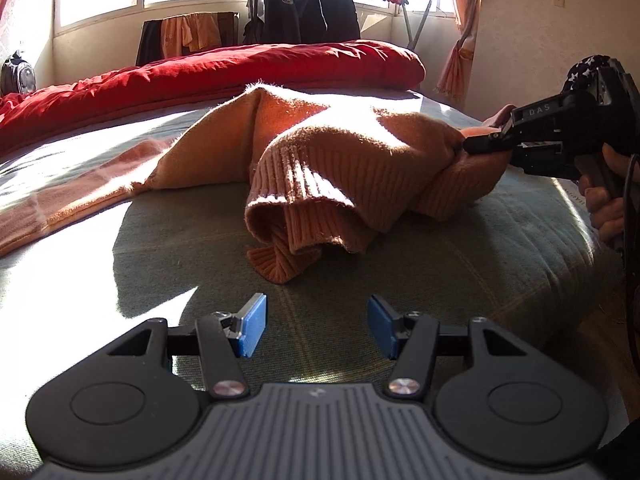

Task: Fold clothes
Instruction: 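Pull the sweater body outward with the right gripper and open it, then lift both grippers away above the spread sweater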

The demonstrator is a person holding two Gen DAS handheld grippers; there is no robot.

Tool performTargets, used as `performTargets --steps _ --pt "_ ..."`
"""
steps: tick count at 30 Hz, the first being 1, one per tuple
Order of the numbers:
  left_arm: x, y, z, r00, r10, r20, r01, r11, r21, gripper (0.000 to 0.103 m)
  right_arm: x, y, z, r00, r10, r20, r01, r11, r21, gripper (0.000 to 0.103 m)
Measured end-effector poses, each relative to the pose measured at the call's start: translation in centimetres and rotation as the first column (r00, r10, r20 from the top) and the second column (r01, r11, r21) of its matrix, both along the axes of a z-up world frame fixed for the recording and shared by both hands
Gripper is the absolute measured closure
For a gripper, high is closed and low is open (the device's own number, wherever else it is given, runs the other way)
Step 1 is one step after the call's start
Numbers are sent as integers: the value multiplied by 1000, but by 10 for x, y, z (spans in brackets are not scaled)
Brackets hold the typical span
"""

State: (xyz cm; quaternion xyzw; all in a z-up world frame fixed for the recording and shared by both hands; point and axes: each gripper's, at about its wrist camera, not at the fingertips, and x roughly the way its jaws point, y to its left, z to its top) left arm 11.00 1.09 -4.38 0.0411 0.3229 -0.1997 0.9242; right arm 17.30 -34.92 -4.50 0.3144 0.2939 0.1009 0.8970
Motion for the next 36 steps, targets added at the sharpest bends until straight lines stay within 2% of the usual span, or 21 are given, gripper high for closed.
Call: performTargets --steps 6,16,21,27,29,31,33,35,36 --pt "-5 -5 4 1000 -15 12 15 1000 3 46 -15 -26 24 999 -25 23 26 998 -61 94" --pt "-12 -6 8 1000 -11 29 11 1000 14 46 -25 -65 31 995 -104 4 104 993 -58 94" --pt "-13 -7 5 1000 -6 22 5 1000 14 46 -20 -70 24 991 -109 -80 102 991 -90 92" --pt "-14 -9 3 1000 -18 20 18 1000 15 46 -39 -67 26 986 -118 -115 96 980 -175 78" --pt "-14 -9 3 1000 -20 18 19 1000 13 46 -46 -66 31 985 -132 -108 107 973 -205 64" --pt "-14 -10 2 1000 -22 18 22 1000 14 46 -52 -61 39 987 -132 -89 106 964 -245 59" --pt "-14 -12 1 1000 -25 17 25 1000 15 46 -54 -49 49 994 -96 -56 75 951 -300 53" --pt "-15 -14 1 999 -28 18 28 999 15 46 -53 -32 56 999 -39 -26 28 940 -341 40" --pt "-15 -14 1 999 -29 18 29 999 15 46 -50 -20 59 1000 2 -19 -9 932 -362 36"
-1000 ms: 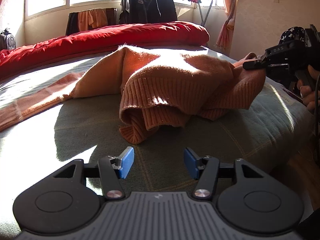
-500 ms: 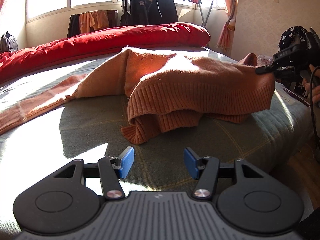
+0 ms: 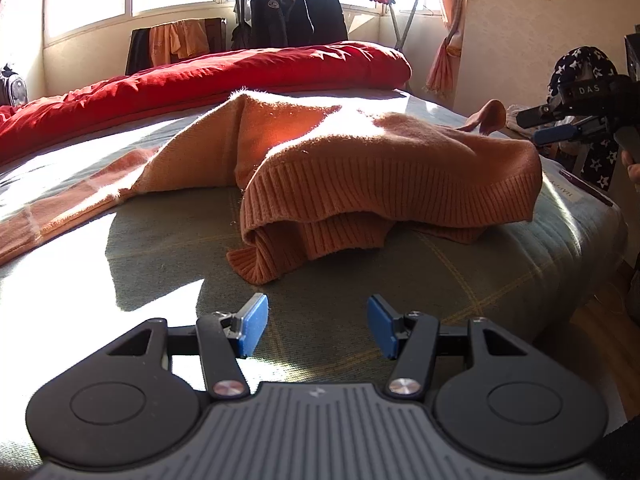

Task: Fold clothes
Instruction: 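Lift both grippers away above the spread sweater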

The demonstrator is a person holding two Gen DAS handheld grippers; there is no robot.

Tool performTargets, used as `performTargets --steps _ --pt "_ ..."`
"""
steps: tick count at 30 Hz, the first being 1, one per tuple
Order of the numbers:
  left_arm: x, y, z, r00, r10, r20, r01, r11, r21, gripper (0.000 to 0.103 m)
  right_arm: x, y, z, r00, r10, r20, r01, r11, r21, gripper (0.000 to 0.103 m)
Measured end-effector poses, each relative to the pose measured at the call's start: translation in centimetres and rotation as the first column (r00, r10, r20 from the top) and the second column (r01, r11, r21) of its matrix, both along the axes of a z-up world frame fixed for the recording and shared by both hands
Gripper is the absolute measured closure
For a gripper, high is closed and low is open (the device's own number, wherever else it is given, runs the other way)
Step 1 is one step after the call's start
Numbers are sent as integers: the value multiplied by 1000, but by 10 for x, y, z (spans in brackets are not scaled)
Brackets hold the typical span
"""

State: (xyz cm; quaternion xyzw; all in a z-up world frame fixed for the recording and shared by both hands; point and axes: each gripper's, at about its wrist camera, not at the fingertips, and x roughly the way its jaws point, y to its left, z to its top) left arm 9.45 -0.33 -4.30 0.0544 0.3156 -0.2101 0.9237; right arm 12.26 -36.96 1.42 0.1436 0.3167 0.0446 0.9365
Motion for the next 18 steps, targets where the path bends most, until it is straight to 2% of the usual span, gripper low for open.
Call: performTargets --steps 1,4,6,10,15,18 --pt "-1 -1 0 1000 0 -1 0 1000 0 46 3 11 2 999 42 4 -42 999 -22 32" --pt "-4 0 -1 1000 2 -3 -2 1000 7 46 20 48 0 988 149 -33 -151 986 -72 28" --pt "-6 2 -1 1000 15 2 -15 1000 7 46 34 78 -4 970 235 -69 -240 967 -85 22" --pt "-9 12 0 999 47 6 -47 999 4 46 45 129 -5 931 359 -65 -363 927 -96 2" --pt "-10 29 -1 995 95 13 -95 995 -11 46 54 175 4 906 419 -59 -422 884 -203 0" --pt "-10 39 -1 993 119 15 -119 993 -28 46 54 196 9 870 490 -49 -482 826 -292 0"
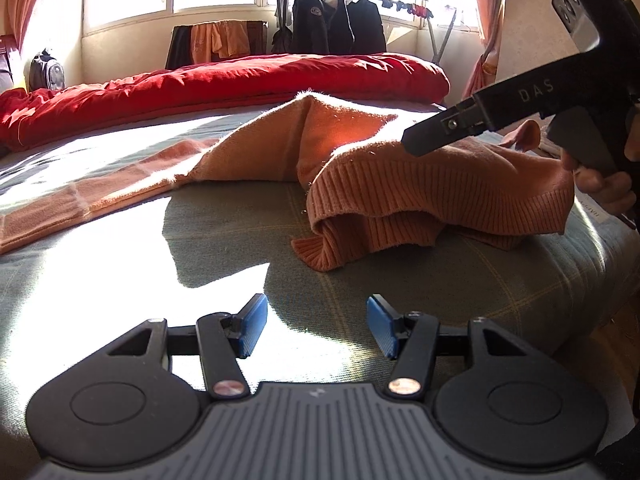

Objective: Fold clothes

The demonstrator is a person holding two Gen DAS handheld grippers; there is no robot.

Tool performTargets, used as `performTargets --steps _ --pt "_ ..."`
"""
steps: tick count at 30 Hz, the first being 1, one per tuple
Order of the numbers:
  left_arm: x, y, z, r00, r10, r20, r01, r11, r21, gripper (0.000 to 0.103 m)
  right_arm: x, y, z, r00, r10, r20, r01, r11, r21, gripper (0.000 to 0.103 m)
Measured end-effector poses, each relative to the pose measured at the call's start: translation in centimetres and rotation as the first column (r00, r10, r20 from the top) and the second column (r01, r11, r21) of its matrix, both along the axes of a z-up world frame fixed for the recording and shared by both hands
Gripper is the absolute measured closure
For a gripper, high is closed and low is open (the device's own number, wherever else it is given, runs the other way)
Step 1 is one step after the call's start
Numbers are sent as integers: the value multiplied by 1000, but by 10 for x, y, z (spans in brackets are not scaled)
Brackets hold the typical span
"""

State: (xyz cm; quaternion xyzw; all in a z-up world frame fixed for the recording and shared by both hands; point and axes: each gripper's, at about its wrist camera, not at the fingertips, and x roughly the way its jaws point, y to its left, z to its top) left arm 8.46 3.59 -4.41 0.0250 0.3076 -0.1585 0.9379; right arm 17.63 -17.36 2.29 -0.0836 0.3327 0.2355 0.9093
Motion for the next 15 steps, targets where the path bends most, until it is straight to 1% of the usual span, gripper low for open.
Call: performTargets --steps 2,4,5,6,7,8,9,10,11,13,14,15 --pt "1 6 -1 1000 14 0 -14 1000 -6 46 -5 17 -2 996 69 61 -64 994 -87 0" --pt "1 11 -3 1000 24 -4 -24 1000 -11 46 -9 32 -7 987 129 95 -109 975 -191 0" --pt "1 13 -4 1000 26 -6 -26 1000 -14 46 -11 41 -12 981 166 103 -132 952 -274 0" --pt "2 15 -5 1000 27 -8 -27 999 -17 46 -17 51 -18 968 223 114 -170 918 -358 0" --pt "2 16 -6 1000 27 -11 -27 999 -19 46 -23 57 -24 951 283 122 -209 884 -418 0" --pt "2 17 -7 1000 27 -12 -27 999 -19 46 -30 63 -30 932 339 129 -242 845 -477 0" --pt "2 18 -7 1000 27 -12 -28 999 -19 46 -36 69 -37 911 388 140 -256 798 -546 0" --pt "2 20 -8 1000 26 -15 -26 999 -19 46 -45 76 -49 882 448 145 -261 723 -640 0" --pt "2 20 -9 1000 26 -15 -26 999 -21 46 -51 80 -59 860 489 149 -255 663 -704 0" --pt "3 22 -11 1000 26 -17 -27 999 -25 46 -59 83 -79 819 554 152 -225 553 -802 0" --pt "3 22 -11 1000 25 -17 -25 999 -26 46 -61 83 -89 805 575 146 -203 498 -843 0" --pt "3 22 -12 1000 24 -16 -24 999 -27 46 -61 82 -97 797 586 146 -181 462 -868 0"
